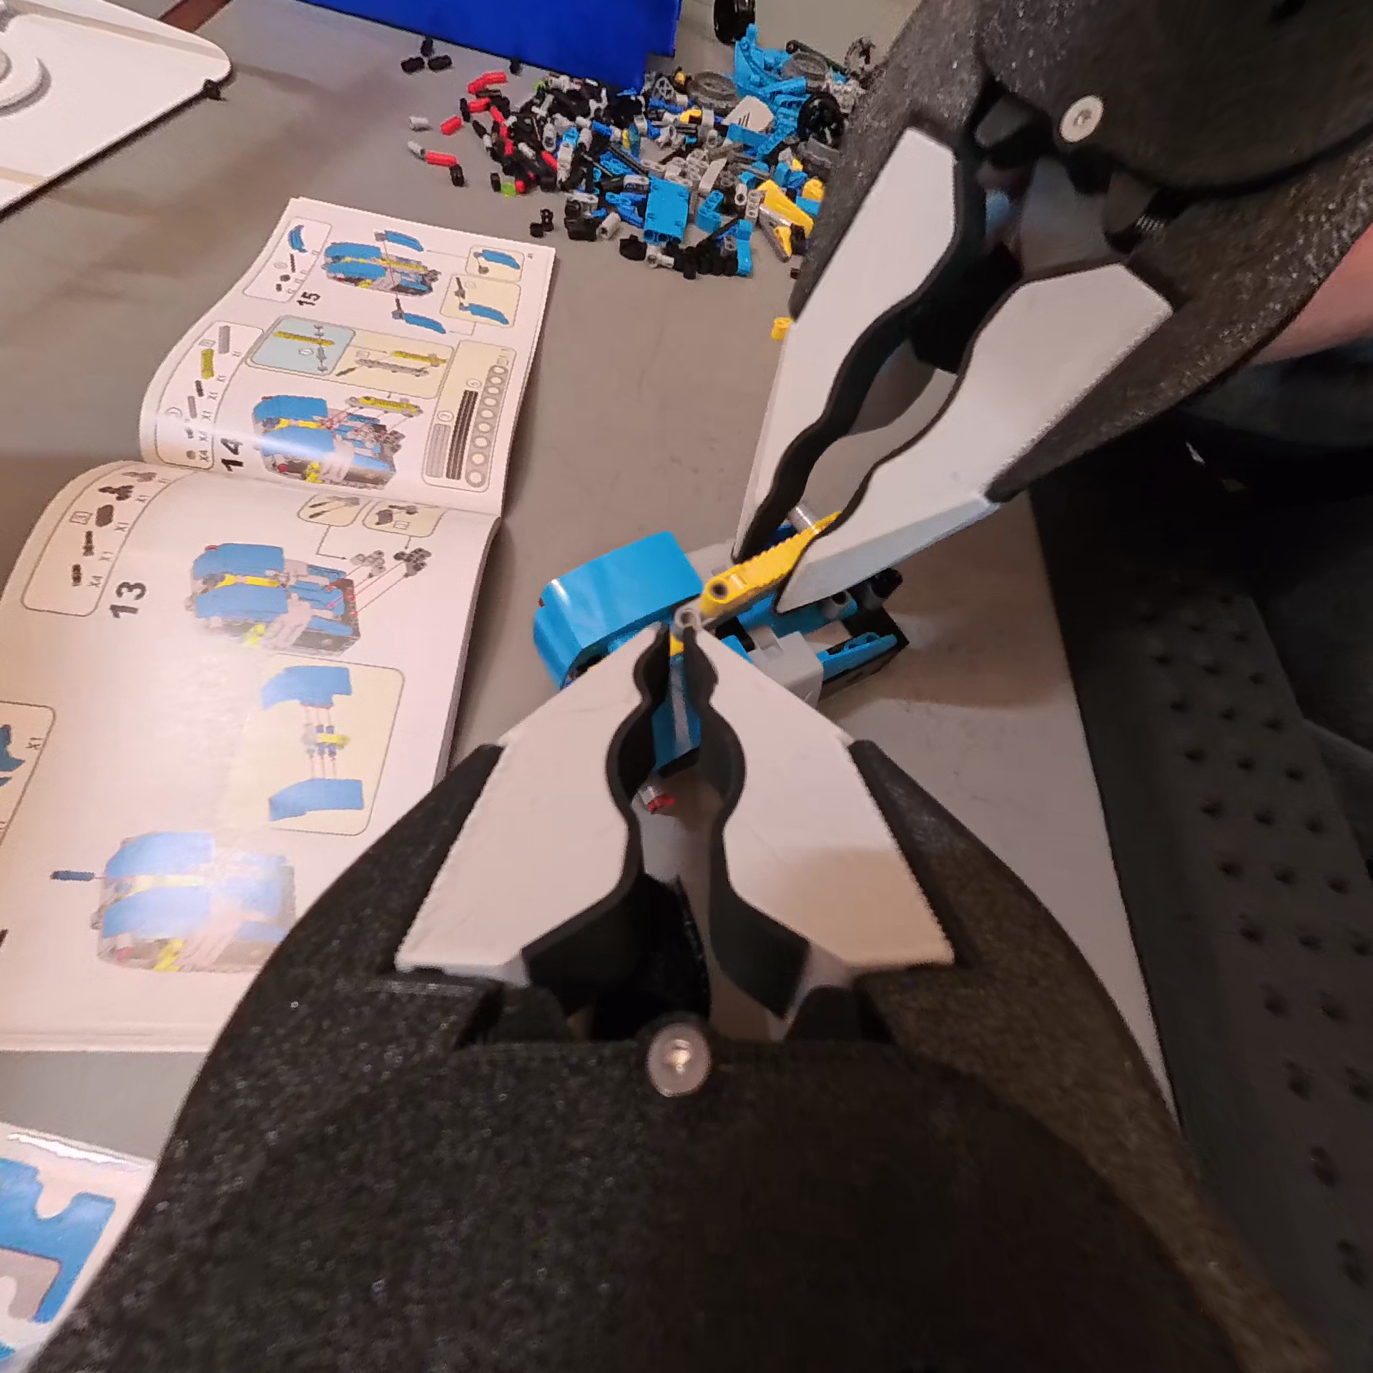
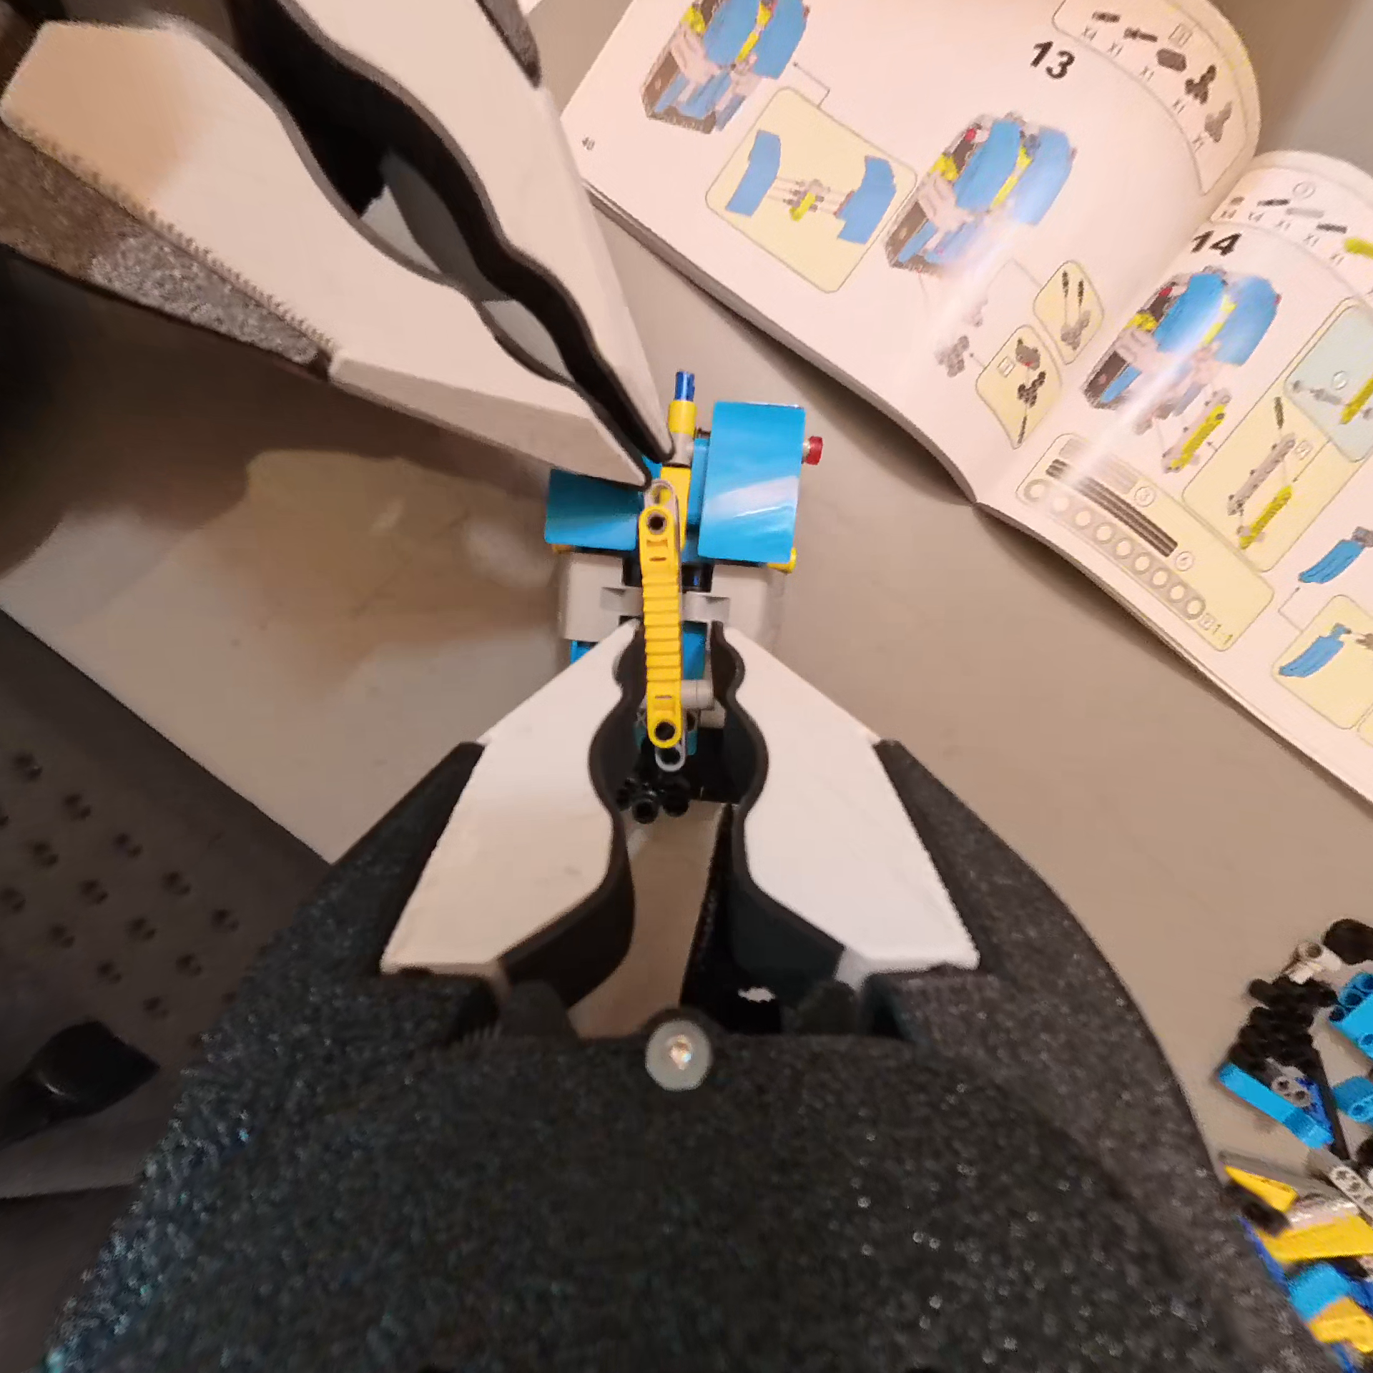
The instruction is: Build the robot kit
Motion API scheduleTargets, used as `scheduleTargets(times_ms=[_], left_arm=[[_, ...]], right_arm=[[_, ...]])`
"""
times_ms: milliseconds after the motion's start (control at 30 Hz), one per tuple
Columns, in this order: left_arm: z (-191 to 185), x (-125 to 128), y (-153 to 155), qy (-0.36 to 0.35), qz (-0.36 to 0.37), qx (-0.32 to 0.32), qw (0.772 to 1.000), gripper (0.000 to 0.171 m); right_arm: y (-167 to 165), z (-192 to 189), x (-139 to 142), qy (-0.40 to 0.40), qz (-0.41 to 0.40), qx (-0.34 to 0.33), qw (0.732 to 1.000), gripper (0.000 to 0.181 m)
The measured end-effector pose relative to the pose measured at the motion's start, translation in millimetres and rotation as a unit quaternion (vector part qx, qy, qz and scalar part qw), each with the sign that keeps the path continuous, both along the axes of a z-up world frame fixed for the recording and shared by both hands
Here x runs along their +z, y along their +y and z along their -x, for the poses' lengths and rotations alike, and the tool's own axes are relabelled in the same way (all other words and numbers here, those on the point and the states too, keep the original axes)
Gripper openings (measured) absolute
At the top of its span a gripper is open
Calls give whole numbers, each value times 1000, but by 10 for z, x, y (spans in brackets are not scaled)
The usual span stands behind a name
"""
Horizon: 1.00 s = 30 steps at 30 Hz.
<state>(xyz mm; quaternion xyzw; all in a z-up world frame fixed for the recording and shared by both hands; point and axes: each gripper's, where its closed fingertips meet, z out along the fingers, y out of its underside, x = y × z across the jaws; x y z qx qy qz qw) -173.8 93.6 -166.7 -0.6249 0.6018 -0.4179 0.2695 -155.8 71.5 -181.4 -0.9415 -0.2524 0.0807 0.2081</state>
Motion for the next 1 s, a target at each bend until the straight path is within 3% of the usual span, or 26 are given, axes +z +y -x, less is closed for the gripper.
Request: scheduleTargets(times_ms=[167,367,467,633,733,833,933,1000], left_arm=[[10,32,-11,-4,-1,-3,1000,4],[104,118,116,-26,4,22,999,13],[202,152,154,-44,8,42,998,17],[317,138,133,-79,6,79,994,17],[413,100,88,-73,-22,95,993,17],[442,194,-7,-102,-24,107,989,16],[422,190,-129,-112,-11,103,988,16],[426,136,-162,-102,-17,103,989,16]], right_arm=[[-20,8,-13,7,5,-10,1000,18],[-16,-101,187,1,-38,-23,999,47],[-90,-17,194,22,-54,6,998,65],[-79,-13,188,-1,-113,21,993,61],[-139,55,220,52,-96,25,994,65],[-182,204,72,41,-88,46,994,59],[-99,152,-83,-30,-110,41,993,31],[-120,199,-1,4,-110,47,993,15]])
